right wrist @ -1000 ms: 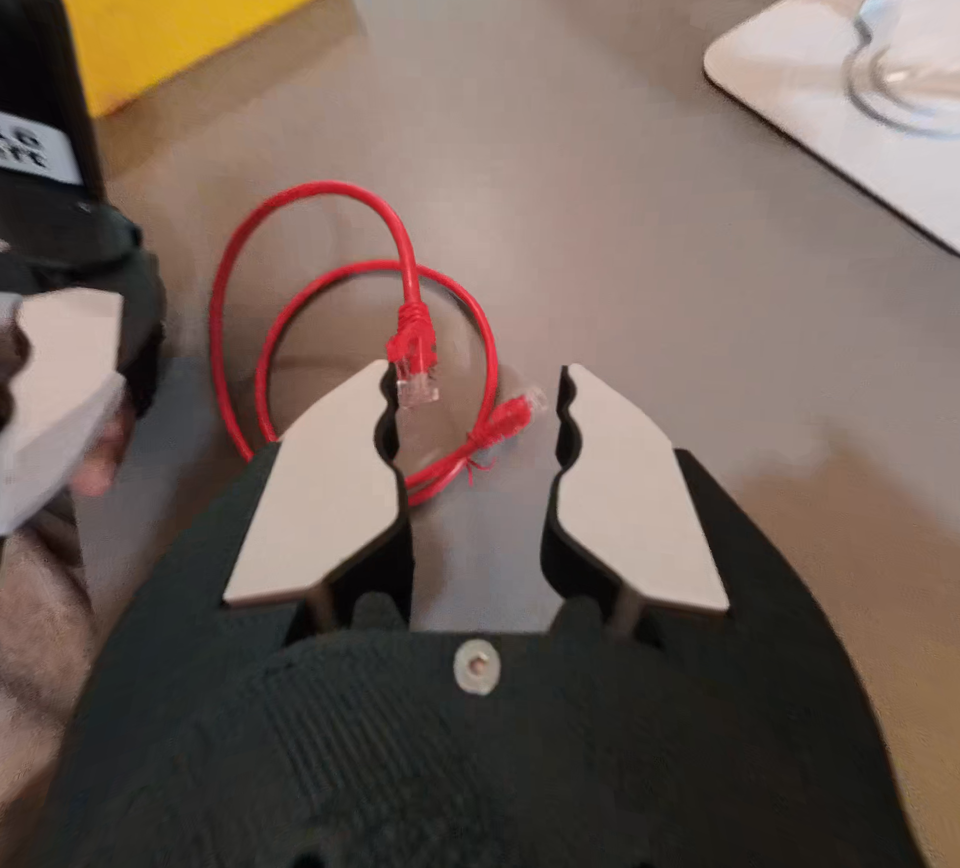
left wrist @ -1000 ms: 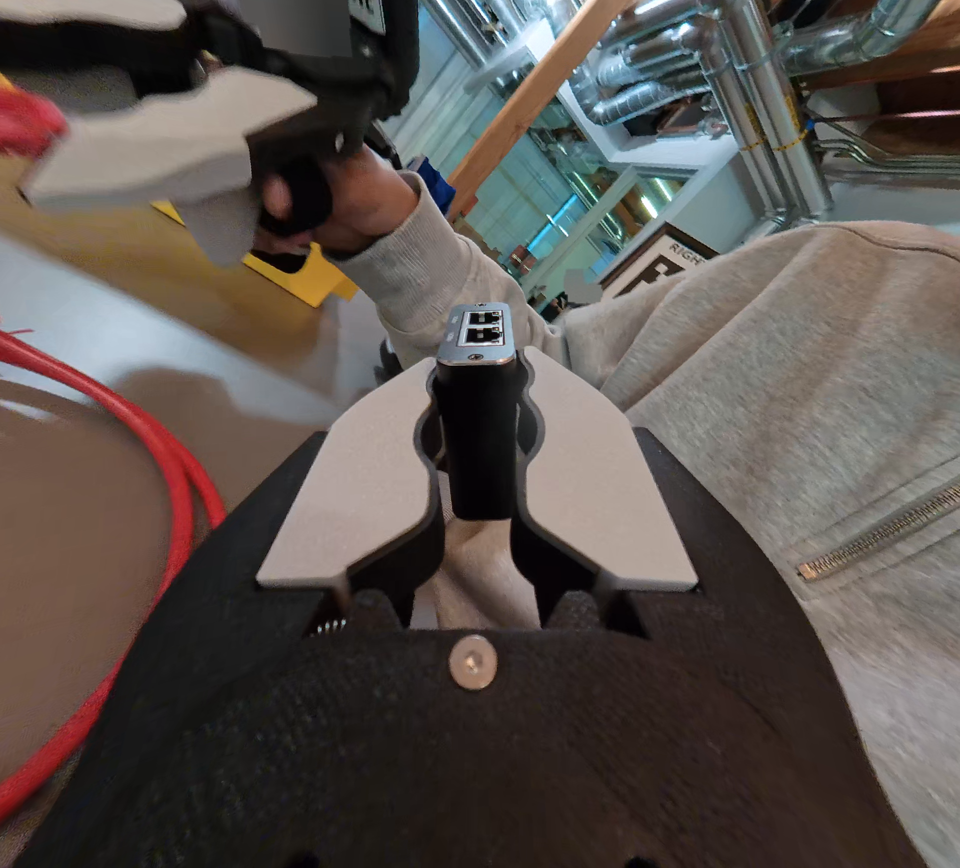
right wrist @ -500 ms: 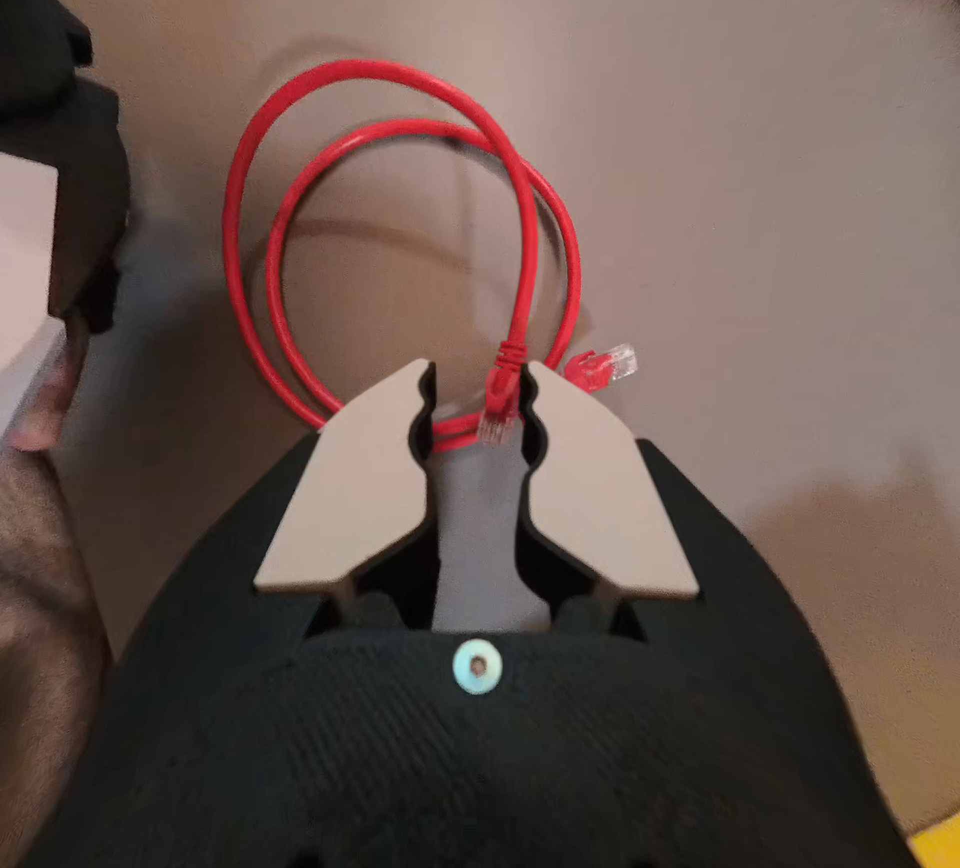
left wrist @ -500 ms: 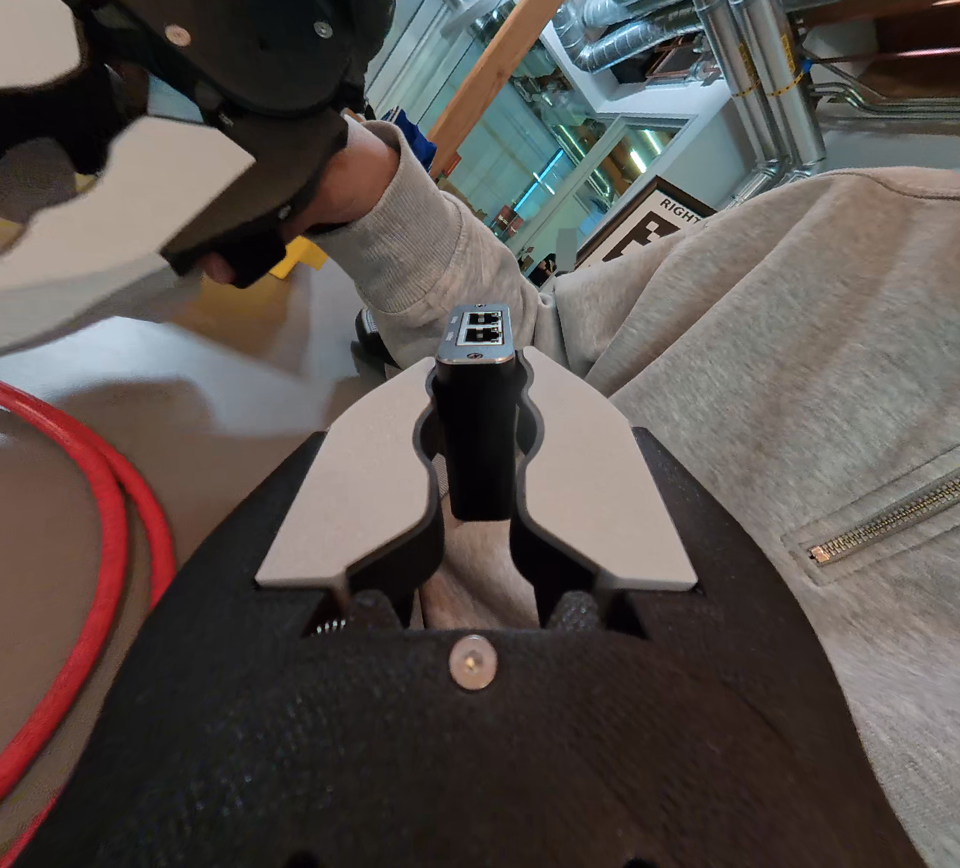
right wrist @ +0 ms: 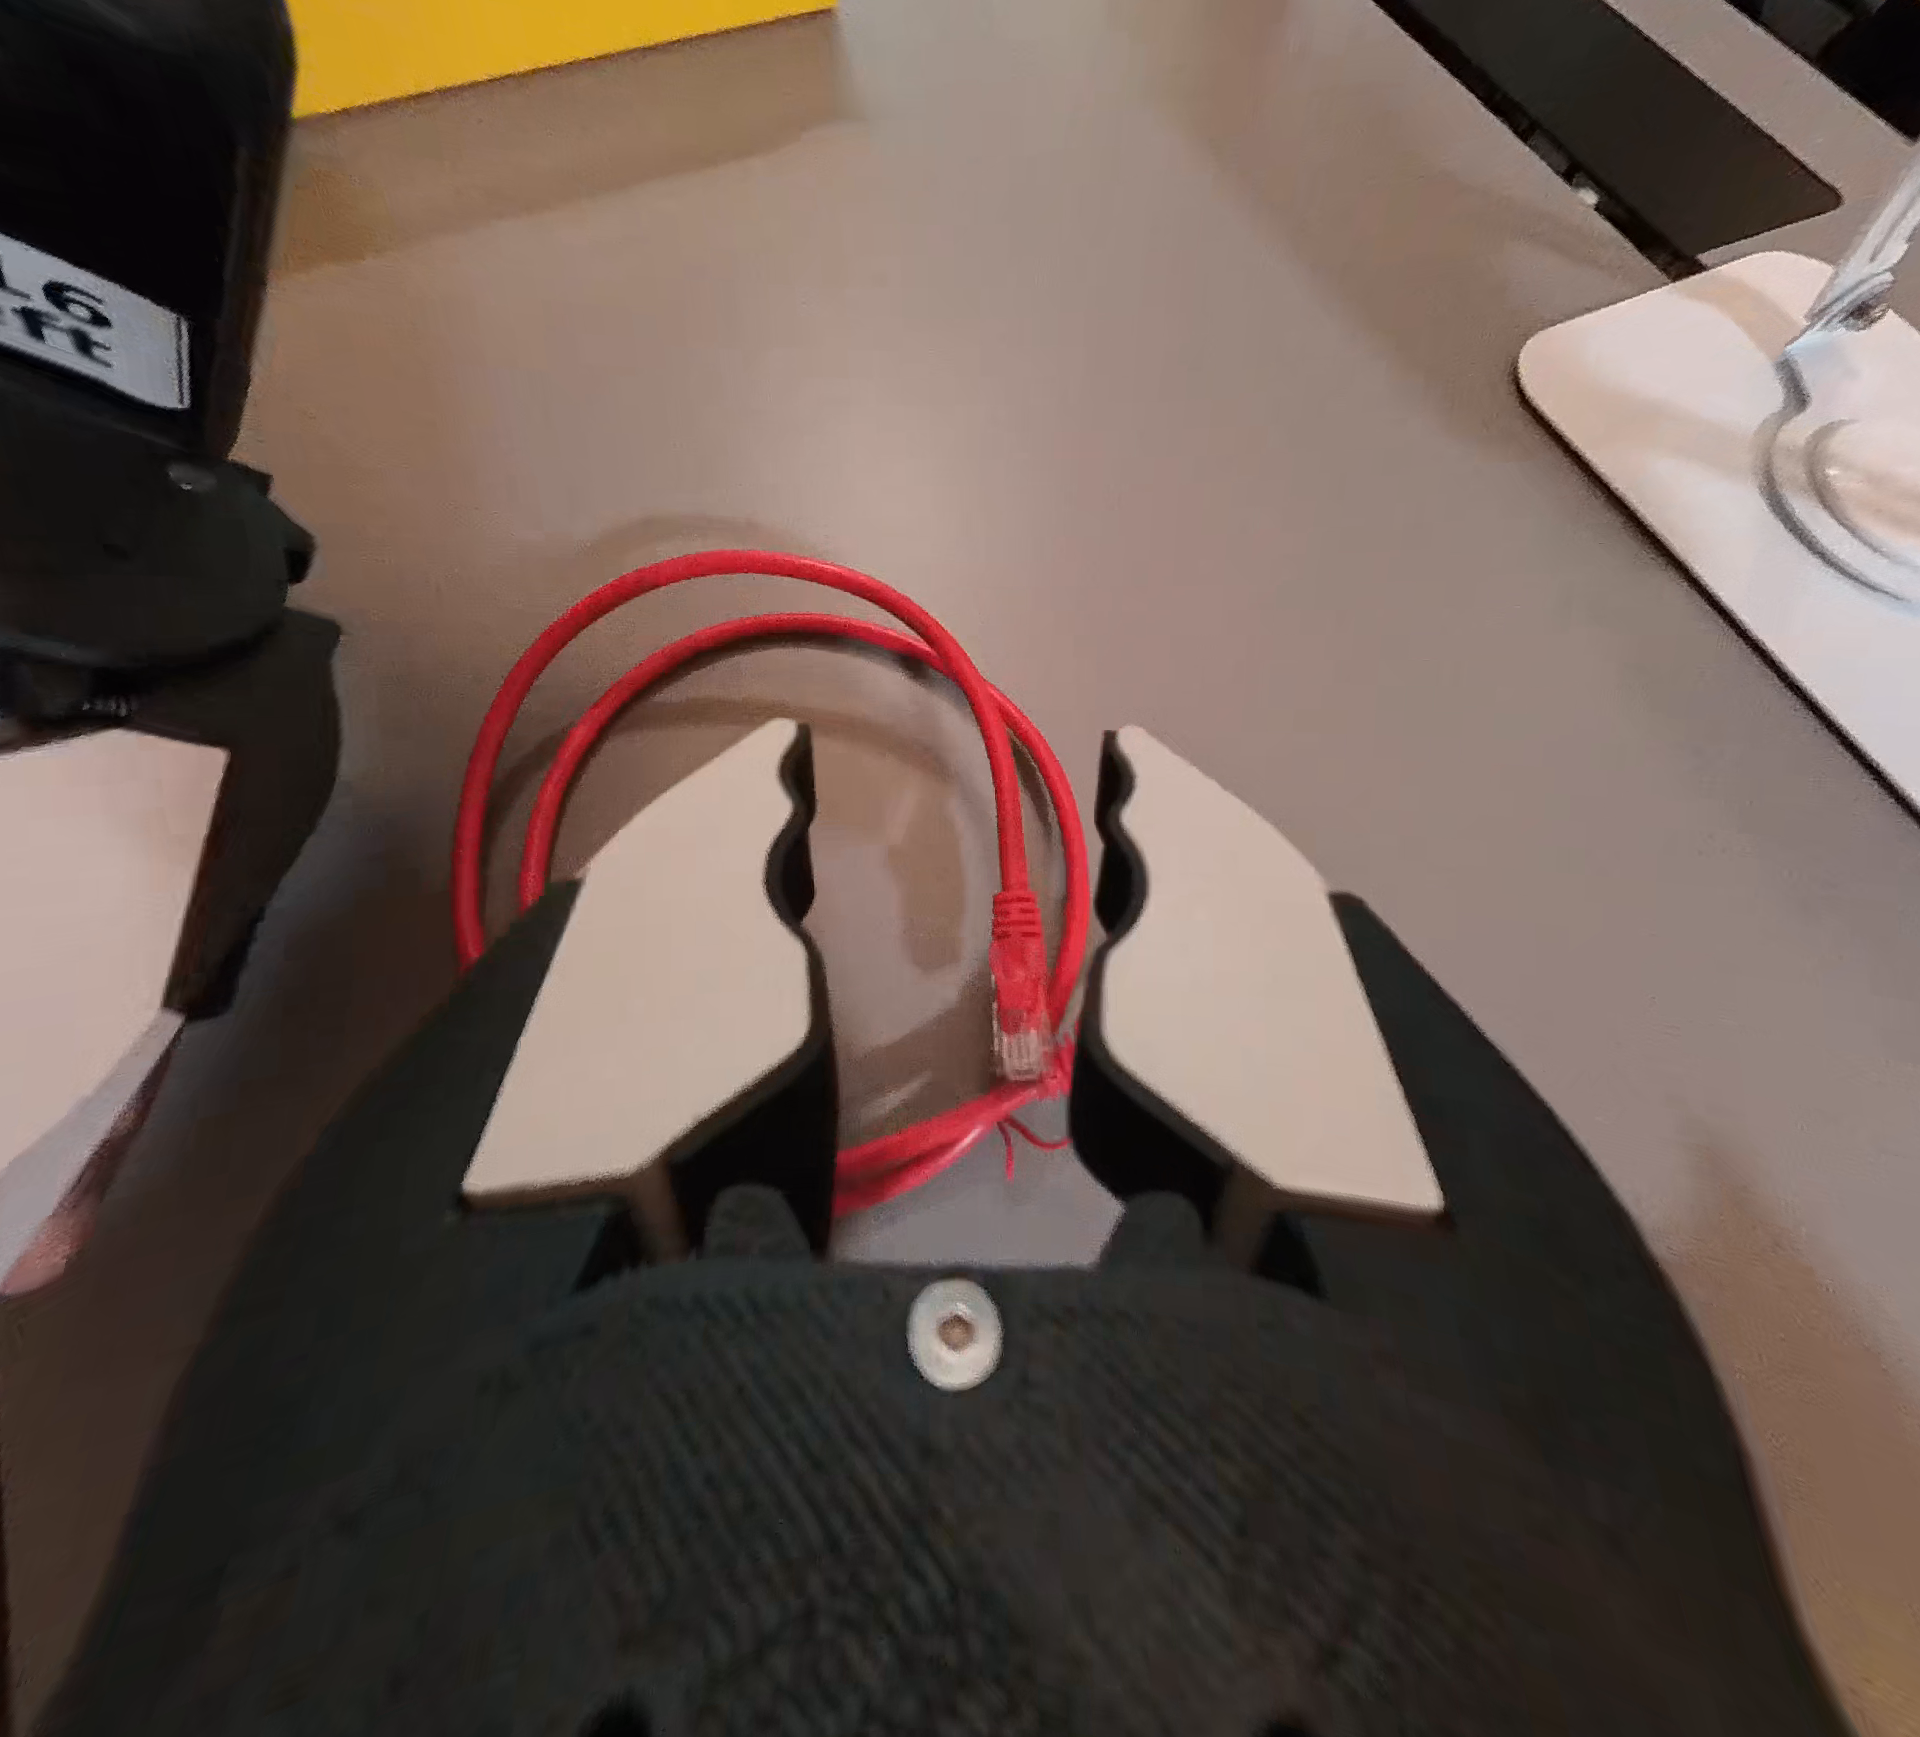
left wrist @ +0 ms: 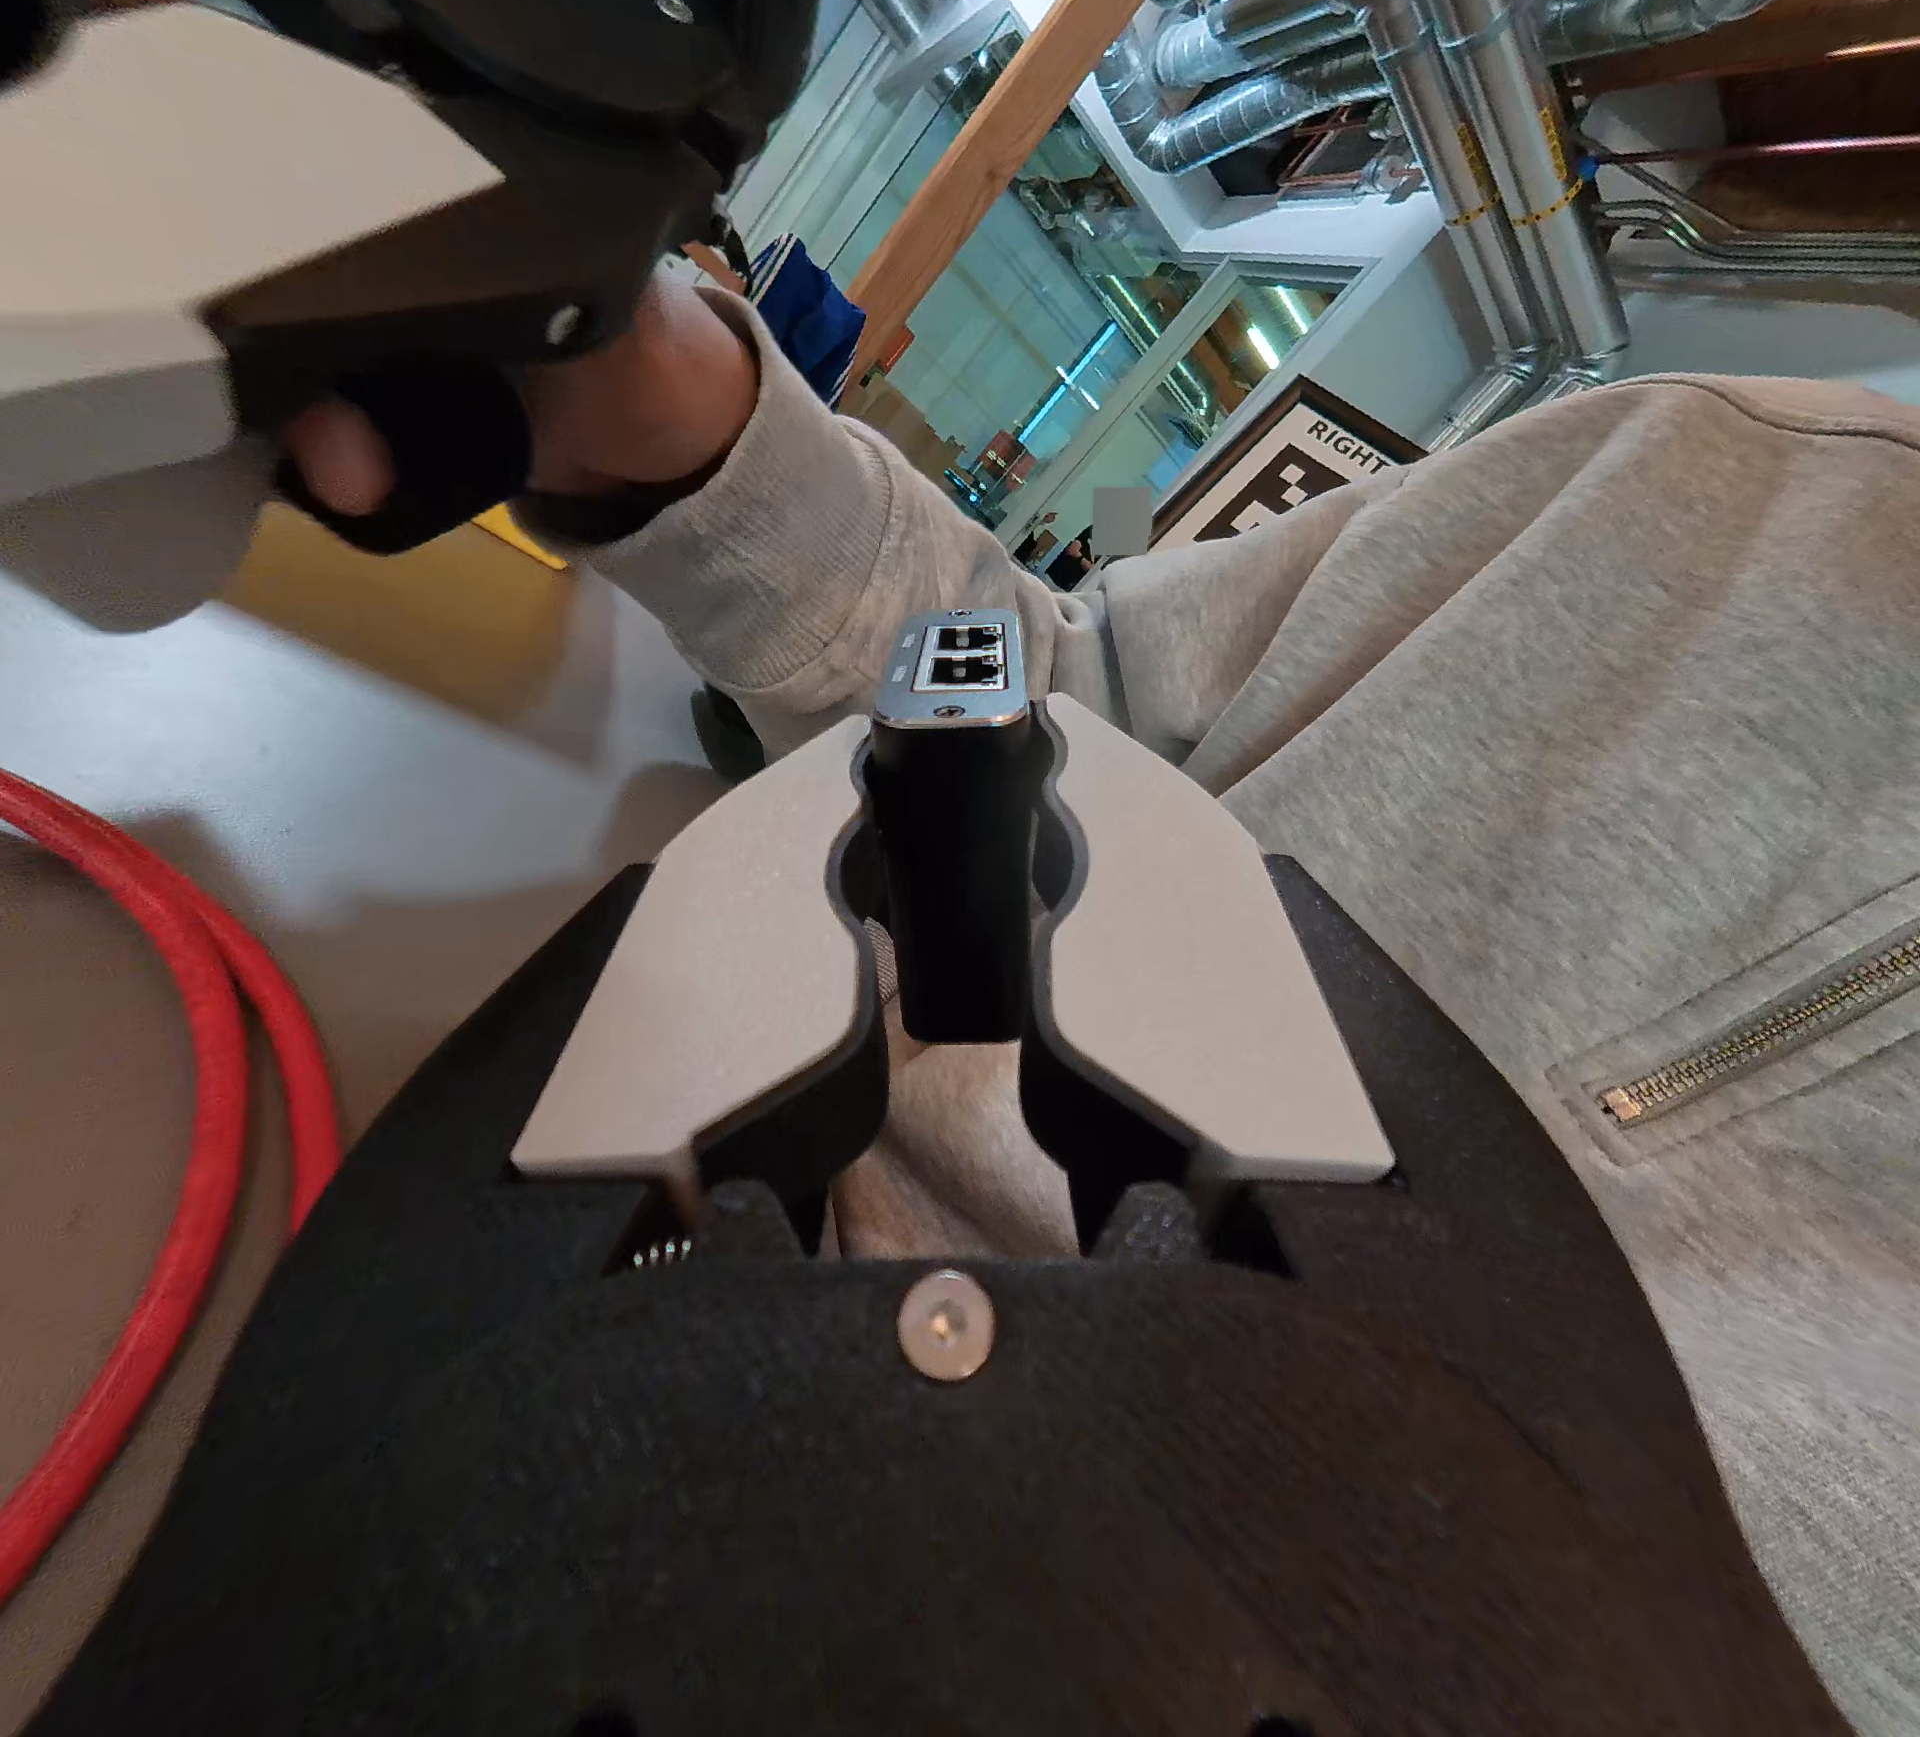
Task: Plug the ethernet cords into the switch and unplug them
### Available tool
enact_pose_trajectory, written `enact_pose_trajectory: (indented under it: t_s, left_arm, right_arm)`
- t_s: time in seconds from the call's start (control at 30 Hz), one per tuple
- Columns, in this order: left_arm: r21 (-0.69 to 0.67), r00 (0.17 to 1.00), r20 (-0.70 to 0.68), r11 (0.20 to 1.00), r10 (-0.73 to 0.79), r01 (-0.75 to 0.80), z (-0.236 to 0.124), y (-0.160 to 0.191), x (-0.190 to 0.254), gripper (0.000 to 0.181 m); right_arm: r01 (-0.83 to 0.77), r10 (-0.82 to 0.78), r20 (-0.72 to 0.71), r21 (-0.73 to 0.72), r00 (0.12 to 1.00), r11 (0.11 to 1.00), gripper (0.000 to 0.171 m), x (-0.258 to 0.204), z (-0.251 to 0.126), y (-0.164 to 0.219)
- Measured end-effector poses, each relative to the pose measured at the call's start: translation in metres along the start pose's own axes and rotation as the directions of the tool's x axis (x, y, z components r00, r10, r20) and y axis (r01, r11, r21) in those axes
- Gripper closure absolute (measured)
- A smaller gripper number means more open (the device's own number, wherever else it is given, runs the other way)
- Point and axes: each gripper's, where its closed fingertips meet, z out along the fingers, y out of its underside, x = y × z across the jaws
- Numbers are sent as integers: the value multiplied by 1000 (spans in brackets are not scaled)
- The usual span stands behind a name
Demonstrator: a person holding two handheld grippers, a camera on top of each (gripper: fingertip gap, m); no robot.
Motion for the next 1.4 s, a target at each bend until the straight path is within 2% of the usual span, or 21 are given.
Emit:
enact_pose_trajectory:
  t_s: [0.17, 0.27, 0.4, 0.53, 0.63, 0.73, 0.9, 0.97, 1.03, 1.2, 1.4]
  left_arm:
    - [-8, 1000, 2, 1000, 2, -2, 1, 2, 0, 156]
    - [-13, 1000, 2, 1000, 4, -4, 2, 3, 0, 156]
    - [-13, 1000, 4, 1000, 6, -6, 1, 2, 0, 156]
    - [-9, 1000, 8, 1000, 9, -9, 0, 1, 0, 156]
    - [-5, 1000, 6, 1000, 6, -6, 0, 1, 0, 156]
    - [-6, 1000, 7, 1000, 5, -5, 1, 1, 0, 156]
    - [-12, 1000, 9, 1000, 3, -3, 1, 2, -1, 156]
    - [-13, 1000, 8, 1000, 1, -1, 2, 2, -2, 156]
    - [-15, 1000, 7, 1000, 2, -2, 2, 3, -1, 156]
    - [-18, 1000, 9, 1000, 5, -5, 2, 4, -1, 156]
    - [-18, 1000, 7, 1000, 7, -6, 2, 4, 0, 156]
  right_arm:
    - [22, -36, -85, -158, 996, 987, 130, 8, 27, 26]
    - [65, -98, -149, -212, 984, 975, 165, 14, 30, 35]
    - [51, -98, -192, -237, 976, 970, 165, 19, 13, 37]
    - [-165, 115, -272, -166, 955, 972, 166, 32, -19, 39]
    - [-315, 250, -283, -214, 926, 925, 165, 35, -24, 63]
    - [-294, 179, -364, -290, 914, 911, 166, 42, -20, 84]
    - [-230, 88, -412, -308, 907, 923, 165, 42, -13, 79]
    - [-218, 79, -409, -305, 909, 927, 162, 40, -11, 77]
    - [-218, 94, -386, -291, 918, 932, 151, 37, -9, 74]
    - [-292, 230, -259, -237, 938, 927, 130, 18, 0, 68]
    - [-354, 322, -190, -170, 928, 920, 131, 11, -3, 53]
